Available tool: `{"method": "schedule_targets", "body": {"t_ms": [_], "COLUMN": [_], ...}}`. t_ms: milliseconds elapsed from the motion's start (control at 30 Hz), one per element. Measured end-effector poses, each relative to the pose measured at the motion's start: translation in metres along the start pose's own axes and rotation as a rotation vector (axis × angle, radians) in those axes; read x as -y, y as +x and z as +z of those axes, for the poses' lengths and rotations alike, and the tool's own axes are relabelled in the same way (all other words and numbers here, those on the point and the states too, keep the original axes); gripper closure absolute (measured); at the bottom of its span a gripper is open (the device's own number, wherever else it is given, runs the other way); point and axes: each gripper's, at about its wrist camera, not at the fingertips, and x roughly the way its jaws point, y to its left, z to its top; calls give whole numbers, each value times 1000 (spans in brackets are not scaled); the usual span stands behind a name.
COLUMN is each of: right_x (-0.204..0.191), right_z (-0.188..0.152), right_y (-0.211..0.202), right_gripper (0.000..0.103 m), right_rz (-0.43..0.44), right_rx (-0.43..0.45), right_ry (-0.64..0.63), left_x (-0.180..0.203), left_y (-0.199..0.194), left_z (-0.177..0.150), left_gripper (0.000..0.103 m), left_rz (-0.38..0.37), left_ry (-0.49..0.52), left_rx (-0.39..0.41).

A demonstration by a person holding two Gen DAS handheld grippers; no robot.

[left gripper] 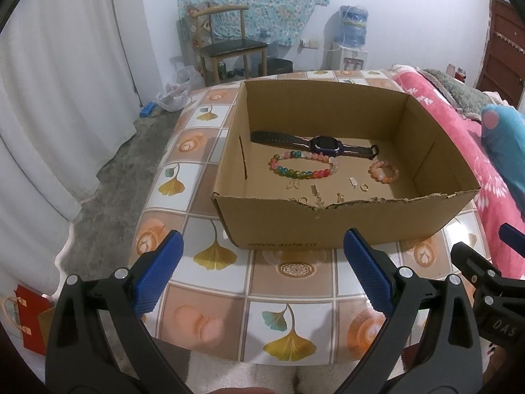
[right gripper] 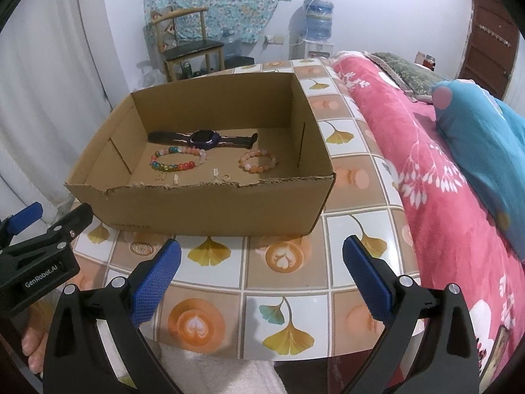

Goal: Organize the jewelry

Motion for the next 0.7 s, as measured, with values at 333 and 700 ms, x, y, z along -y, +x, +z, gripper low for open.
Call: {"method": "schedule_targets", "body": {"t_ms": [333,700], "right_x": [-6,-6], "right_z": [4,4], "right_y": [-2,-5], "right_gripper": [7,7], "right_rz": [-2,-8], "right_rx": [8,13], "right_ry": [-16,-14], "left_x": [-4,-6], "left_y": [1,1], "left_z": [0,0], "left_gripper": [8,8], "left_rz": [-4,-6], "left_ry": [-11,-13], "left_rx": [-3,-2]}}
